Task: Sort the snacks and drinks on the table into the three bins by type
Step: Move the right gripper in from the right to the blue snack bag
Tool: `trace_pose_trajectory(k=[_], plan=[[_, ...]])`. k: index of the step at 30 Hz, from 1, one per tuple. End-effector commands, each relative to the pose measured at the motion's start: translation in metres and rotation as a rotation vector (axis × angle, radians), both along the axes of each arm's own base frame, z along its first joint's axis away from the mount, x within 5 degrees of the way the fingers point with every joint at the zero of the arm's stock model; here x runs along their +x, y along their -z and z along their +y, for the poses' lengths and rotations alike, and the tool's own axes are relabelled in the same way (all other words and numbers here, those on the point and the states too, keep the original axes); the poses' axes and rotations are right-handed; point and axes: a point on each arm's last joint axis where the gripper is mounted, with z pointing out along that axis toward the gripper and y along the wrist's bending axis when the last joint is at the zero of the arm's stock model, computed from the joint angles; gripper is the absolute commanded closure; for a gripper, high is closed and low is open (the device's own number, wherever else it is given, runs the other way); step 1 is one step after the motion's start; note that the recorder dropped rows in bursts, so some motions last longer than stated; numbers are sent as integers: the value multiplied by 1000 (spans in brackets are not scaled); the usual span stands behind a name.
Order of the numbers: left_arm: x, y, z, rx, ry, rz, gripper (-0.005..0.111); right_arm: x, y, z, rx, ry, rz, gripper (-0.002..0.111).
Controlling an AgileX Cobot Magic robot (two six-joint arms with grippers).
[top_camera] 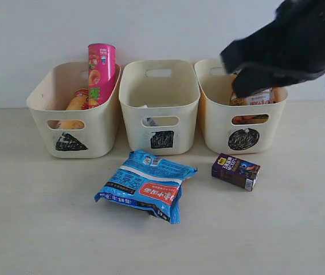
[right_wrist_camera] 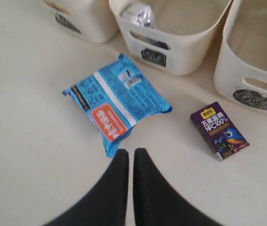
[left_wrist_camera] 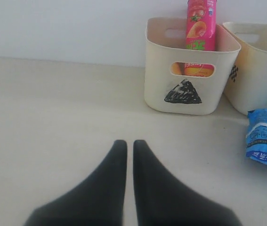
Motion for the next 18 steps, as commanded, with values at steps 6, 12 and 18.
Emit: trace_pose_trajectory(k=[6, 12, 18], plan=[[0, 1, 0, -32, -5, -3, 103, 33, 60, 72, -198, -77, 280, 99], [0, 1, 0, -39, -4, -3, 103, 78, 79, 67, 295, 33, 466, 50], [0, 1, -1, -45, -4, -3, 103, 82, 126, 41, 373, 188, 530, 32]])
